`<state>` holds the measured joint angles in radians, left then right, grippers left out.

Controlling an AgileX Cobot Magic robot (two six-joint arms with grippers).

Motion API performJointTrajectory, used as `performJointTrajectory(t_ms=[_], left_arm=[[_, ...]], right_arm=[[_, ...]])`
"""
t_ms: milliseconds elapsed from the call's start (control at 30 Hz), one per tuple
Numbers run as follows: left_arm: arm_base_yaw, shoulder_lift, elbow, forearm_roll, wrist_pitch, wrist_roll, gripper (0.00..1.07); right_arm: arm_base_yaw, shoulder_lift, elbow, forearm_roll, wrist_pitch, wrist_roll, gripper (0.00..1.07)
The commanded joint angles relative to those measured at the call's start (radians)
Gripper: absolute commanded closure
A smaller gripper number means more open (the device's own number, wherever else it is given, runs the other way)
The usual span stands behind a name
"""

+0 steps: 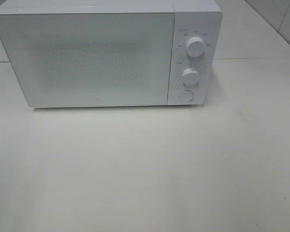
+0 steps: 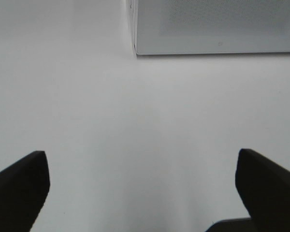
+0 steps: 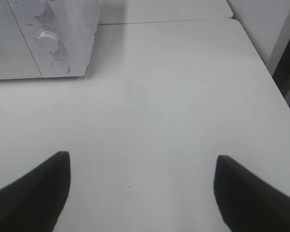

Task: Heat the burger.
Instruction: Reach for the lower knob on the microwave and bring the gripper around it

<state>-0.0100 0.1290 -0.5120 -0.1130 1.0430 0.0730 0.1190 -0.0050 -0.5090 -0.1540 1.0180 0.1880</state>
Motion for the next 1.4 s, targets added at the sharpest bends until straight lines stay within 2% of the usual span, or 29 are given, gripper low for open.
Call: performJointTrajectory(t_ms=[33,233,1400], left_arm=[[0.006,-0.057,0.005,-0.01,-0.008,-0.001,0.06],[0.006,-0.162,0.005,-0.01,-0.008,0.0,0.06],[0.006,-0.161,0.005,-0.011,-0.008,0.0,0.06]], right_arm=[[-0.004,-0.025,0.002,0.001,-0.01,-0.001,0.31],[-0.004,-0.025,0.002,0.001,-0.01,-0.001,0.31],[-0.004,-0.016,0.001,0.001,-0.012,0.003,0.31]])
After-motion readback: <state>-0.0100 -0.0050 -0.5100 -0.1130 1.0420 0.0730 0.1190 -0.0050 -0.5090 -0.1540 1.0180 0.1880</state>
